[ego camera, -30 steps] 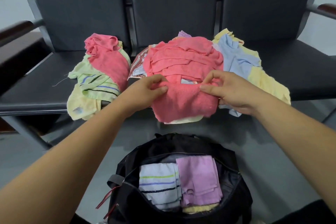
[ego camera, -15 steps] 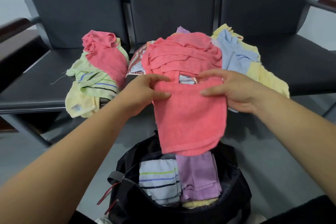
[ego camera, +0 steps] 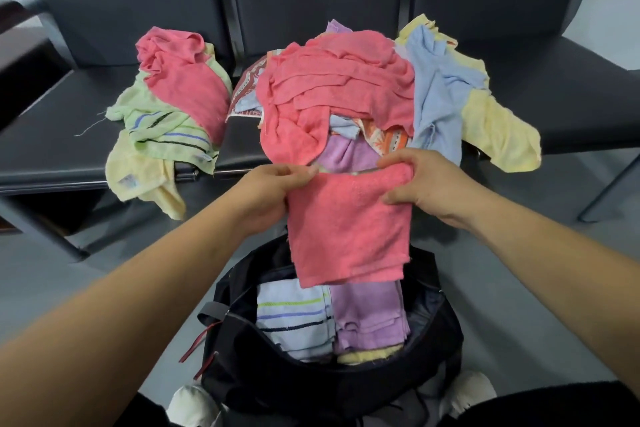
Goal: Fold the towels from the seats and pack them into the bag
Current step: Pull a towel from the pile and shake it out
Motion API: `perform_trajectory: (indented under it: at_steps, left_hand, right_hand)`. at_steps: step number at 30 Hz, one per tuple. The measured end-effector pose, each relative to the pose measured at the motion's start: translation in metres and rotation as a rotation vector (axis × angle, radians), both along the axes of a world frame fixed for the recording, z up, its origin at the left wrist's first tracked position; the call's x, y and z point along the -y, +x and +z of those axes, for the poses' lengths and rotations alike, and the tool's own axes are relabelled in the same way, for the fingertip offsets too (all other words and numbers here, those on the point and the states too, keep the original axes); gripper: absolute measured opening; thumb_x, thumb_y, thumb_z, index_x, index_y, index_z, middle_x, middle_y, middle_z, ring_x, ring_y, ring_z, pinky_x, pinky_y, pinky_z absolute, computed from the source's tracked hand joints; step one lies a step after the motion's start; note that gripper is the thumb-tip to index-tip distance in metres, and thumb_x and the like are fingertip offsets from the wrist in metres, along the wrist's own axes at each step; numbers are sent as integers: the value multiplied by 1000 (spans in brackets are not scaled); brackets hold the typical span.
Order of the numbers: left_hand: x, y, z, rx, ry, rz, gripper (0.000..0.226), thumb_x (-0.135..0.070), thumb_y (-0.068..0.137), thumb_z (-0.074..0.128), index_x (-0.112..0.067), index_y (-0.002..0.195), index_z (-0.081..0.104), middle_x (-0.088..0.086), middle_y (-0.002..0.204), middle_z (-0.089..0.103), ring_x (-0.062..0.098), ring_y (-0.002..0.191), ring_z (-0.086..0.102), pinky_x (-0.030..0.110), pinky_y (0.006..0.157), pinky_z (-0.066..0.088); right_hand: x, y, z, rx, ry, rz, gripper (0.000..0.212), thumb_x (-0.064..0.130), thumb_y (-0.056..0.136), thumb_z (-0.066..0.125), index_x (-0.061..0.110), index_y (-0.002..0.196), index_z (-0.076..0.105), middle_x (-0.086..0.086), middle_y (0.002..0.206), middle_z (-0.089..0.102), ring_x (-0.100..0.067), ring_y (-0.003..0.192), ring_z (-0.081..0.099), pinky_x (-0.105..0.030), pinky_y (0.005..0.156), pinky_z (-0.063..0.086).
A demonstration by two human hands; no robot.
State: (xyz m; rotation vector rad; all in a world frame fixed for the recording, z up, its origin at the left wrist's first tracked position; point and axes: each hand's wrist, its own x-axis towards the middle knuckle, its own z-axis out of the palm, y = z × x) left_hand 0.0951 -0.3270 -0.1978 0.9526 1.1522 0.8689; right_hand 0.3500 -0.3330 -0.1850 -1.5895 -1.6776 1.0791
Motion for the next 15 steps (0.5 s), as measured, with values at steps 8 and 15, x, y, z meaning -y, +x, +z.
perform_trajectory:
  at_steps: [8, 15]
  left_hand:
    - [8, 15, -36, -837, 513, -109, 20, -30, 81, 82, -16, 94, 77, 2, 83, 69, 12, 74, 60, 27, 69, 47]
    - [4, 27, -75, -612, 407, -218, 31, -30, 96, 66, -8, 75, 60, -8, 67, 49, 3, 58, 43, 23, 59, 37]
  right_hand:
    - [22, 19, -40, 168, 43, -93, 21, 16, 74, 88, 22, 87, 73, 4, 89, 67, -9, 79, 61, -21, 65, 43]
    - [20, 37, -72, -366, -261, -140, 16, 3, 81, 80, 10, 91, 70, -6, 84, 70, -16, 77, 69, -24, 70, 54]
